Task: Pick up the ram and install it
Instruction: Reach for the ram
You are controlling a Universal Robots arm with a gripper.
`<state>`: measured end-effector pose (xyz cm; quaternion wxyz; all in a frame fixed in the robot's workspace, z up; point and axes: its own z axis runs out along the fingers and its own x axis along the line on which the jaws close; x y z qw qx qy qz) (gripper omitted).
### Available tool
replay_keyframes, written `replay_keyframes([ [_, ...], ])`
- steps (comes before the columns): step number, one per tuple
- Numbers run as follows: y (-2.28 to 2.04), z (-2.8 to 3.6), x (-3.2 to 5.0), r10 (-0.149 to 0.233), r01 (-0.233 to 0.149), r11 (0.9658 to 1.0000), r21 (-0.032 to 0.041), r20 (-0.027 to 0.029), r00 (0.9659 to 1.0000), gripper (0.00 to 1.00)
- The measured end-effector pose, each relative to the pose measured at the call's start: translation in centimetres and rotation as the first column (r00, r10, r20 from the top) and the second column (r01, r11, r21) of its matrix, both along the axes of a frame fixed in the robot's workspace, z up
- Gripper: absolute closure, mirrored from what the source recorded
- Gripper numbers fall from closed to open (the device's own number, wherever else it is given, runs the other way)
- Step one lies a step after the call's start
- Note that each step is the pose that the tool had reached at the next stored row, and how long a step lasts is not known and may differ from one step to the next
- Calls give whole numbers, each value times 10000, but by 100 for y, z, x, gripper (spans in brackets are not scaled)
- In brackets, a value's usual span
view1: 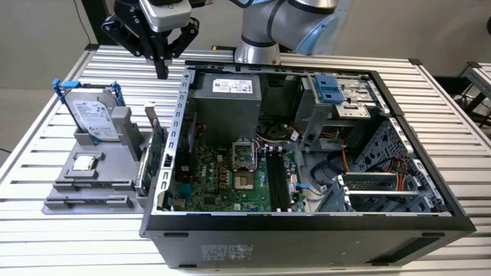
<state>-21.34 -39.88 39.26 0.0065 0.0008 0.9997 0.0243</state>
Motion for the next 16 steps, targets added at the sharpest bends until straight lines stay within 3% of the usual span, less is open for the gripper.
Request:
replay_keyframes([
  [16,5,0,-339,135,-135,9999,-1,-1,9999,100],
])
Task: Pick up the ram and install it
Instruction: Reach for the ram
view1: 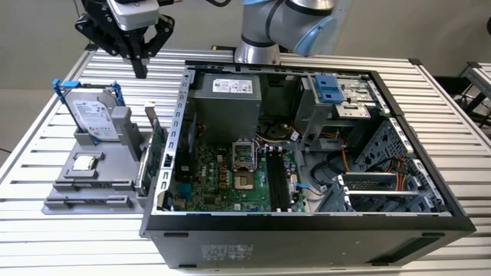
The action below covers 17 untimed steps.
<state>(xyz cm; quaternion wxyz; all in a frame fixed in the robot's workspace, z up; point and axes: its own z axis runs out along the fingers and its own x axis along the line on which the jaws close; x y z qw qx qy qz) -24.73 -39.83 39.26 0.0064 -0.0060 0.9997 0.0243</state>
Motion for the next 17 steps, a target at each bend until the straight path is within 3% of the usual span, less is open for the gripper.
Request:
replay_keyframes([
  [17,0,0,-435,0,0,10000,0,0,10000,100],
])
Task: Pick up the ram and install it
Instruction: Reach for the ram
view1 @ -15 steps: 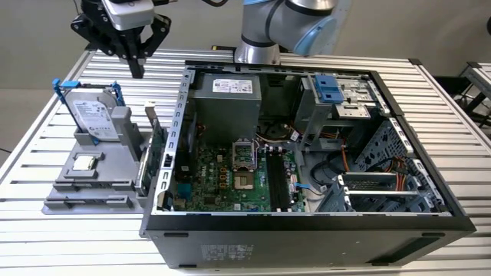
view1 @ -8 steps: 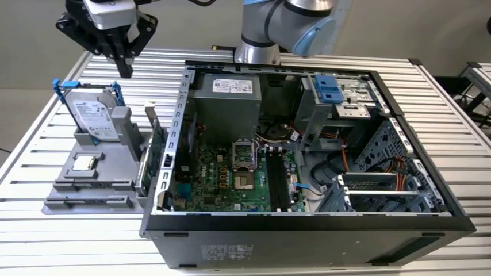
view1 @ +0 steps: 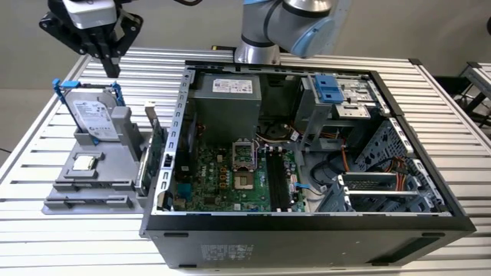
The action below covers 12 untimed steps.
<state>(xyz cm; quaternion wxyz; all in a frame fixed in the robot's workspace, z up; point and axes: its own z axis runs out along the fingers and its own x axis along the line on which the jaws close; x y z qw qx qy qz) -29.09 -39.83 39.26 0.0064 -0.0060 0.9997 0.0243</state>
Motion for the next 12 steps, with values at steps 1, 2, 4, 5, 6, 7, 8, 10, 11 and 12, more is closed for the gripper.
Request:
replay_keyframes([
  [1,0,0,-24,0,0,10000,0,0,10000,100],
  [2,0,0,-45,0,0,10000,0,0,10000,100],
  [4,0,0,-89,0,0,10000,0,0,10000,100],
  [5,0,0,-111,0,0,10000,0,0,10000,100],
  [6,0,0,-134,0,0,10000,1,1,10000,100],
  [7,0,0,-156,0,0,10000,0,-1,10000,100],
  [8,0,0,-178,0,0,10000,0,-1,10000,100],
  [10,0,0,-224,0,0,10000,0,-1,10000,100],
  [11,0,0,-246,1,-1,10000,0,-1,10000,100],
  [12,0,0,-268,0,0,10000,0,0,10000,100],
])
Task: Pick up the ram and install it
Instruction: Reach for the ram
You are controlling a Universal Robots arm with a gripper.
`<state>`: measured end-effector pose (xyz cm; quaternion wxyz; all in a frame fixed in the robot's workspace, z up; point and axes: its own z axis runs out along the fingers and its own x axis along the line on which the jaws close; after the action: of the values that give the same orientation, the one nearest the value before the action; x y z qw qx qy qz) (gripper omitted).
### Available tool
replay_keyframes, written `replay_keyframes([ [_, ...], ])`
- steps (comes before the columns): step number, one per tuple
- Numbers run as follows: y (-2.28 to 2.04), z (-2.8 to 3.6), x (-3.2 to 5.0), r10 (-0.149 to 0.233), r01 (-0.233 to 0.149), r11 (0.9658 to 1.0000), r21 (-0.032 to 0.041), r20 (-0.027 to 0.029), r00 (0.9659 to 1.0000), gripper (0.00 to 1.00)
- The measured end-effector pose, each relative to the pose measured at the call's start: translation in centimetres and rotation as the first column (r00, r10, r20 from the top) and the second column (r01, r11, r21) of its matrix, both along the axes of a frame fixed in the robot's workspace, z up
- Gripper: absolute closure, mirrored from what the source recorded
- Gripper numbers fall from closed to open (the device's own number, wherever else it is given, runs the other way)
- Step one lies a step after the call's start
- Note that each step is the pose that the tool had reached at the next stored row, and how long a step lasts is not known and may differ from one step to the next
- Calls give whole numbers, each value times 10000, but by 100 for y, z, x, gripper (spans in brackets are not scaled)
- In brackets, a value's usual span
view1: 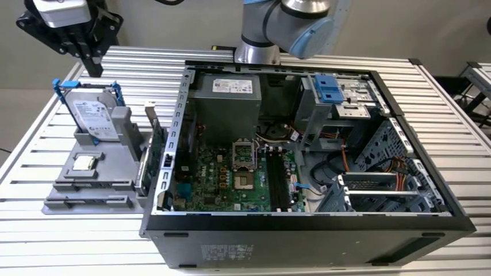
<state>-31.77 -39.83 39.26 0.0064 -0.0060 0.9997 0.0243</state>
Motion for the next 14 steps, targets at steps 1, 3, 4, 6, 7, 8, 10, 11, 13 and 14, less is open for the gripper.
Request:
replay_keyframes([
  [1,0,0,-21,0,0,10000,0,0,10000,100],
  [3,0,0,-62,1,-1,10000,0,0,10000,100],
  [4,0,0,-82,1,-1,10000,0,0,10000,100],
  [6,0,0,-120,1,-1,10000,0,0,10000,100],
  [7,1,0,-139,1,-1,10000,-1,0,10000,100],
  [8,1,1,-156,1,-1,10000,0,-1,10000,100],
  [10,1,0,-194,1,-1,10000,-1,0,10000,100],
  [11,1,0,-212,1,-1,10000,0,0,10000,100],
  [13,2,1,-253,0,0,10000,0,-1,10000,100],
  [14,2,0,-271,0,0,10000,0,0,10000,100],
])
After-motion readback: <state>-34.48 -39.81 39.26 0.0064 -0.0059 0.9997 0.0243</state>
